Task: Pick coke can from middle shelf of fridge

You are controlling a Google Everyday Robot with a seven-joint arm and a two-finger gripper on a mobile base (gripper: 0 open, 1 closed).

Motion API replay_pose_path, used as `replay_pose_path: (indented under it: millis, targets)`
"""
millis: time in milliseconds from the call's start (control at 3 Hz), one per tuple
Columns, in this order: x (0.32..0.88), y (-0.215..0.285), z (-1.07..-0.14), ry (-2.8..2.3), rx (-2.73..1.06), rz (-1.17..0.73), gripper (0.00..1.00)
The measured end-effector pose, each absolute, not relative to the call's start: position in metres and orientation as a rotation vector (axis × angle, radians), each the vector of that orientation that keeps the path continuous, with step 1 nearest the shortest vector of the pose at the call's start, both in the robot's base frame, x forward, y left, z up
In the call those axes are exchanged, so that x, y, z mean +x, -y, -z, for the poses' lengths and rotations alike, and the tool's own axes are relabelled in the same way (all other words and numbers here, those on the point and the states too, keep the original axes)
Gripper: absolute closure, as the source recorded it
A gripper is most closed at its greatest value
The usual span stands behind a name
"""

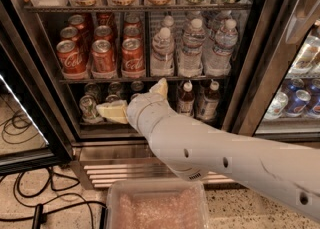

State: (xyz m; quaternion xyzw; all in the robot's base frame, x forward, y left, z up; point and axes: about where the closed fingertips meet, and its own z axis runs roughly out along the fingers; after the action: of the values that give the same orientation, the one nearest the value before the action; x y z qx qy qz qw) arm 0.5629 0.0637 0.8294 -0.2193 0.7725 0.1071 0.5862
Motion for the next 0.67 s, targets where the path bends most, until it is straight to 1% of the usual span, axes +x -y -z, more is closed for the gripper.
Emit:
replay_pose_path:
  millis: [667]
  targets:
    - [0.5683, -0.0602, -0.8364, -1.779, -0.464, -0.213, 0.00]
